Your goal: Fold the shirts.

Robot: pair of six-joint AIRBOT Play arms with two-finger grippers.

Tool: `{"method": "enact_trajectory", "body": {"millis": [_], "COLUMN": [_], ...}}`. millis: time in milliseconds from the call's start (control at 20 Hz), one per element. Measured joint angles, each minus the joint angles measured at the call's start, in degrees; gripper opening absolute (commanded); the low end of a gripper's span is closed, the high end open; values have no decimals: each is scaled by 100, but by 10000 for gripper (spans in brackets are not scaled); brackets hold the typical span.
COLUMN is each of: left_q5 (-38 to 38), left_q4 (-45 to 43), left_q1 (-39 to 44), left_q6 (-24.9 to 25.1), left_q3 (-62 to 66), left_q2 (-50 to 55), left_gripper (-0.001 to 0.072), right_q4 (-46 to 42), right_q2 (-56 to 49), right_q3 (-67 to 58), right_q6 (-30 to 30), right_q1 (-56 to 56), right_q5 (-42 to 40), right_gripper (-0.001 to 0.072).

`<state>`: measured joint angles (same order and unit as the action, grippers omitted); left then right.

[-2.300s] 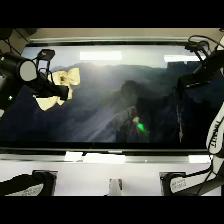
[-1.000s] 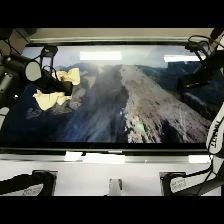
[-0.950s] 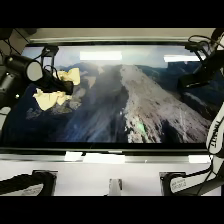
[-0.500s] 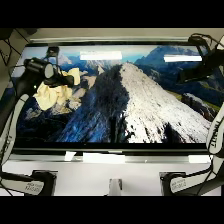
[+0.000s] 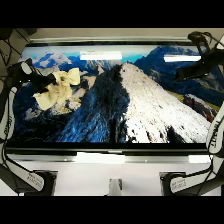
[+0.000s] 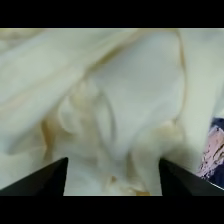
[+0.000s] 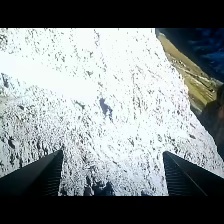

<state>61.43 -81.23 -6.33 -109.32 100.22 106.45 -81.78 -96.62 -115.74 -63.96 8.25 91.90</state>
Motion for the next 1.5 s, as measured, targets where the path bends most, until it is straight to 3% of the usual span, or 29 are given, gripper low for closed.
{"method": "enact_trajectory", "body": {"millis": [100,150,250,300,350,550,700,1000,1200,1350,1500], "left_q5": [-177,-245,-332,-367,-380,-260,-409,-861,-662,-223,-243], "left_q4": [127,164,181,199,205,328,385,450,-581,-1252,-1484], "left_q1": [-46,-63,-96,-111,-116,-79,101,1727,3392,4242,4758], "left_q6": [33,46,79,127,197,638,861,1257,448,-208,-820], "left_q3": [15,17,24,26,31,28,28,24,-240,-935,-2194], "left_q2": [184,258,391,442,468,251,-538,-3112,-4242,-4448,-4264], "left_gripper": [678,525,288,82,36,35,34,33,34,34,34], "right_q4": [44,74,146,190,249,444,529,1060,1344,1491,1537], "right_q2": [0,-2,0,0,0,0,0,0,133,400,688], "right_q3": [0,0,0,0,0,0,0,0,0,0,-2], "right_q6": [50,63,92,98,101,129,238,538,544,533,507], "right_q1": [0,0,0,0,0,0,0,-26,-28,-37,-37], "right_q5": [68,114,199,238,278,422,619,584,485,538,752], "right_gripper": [679,679,679,679,679,681,643,644,644,644,644]}}
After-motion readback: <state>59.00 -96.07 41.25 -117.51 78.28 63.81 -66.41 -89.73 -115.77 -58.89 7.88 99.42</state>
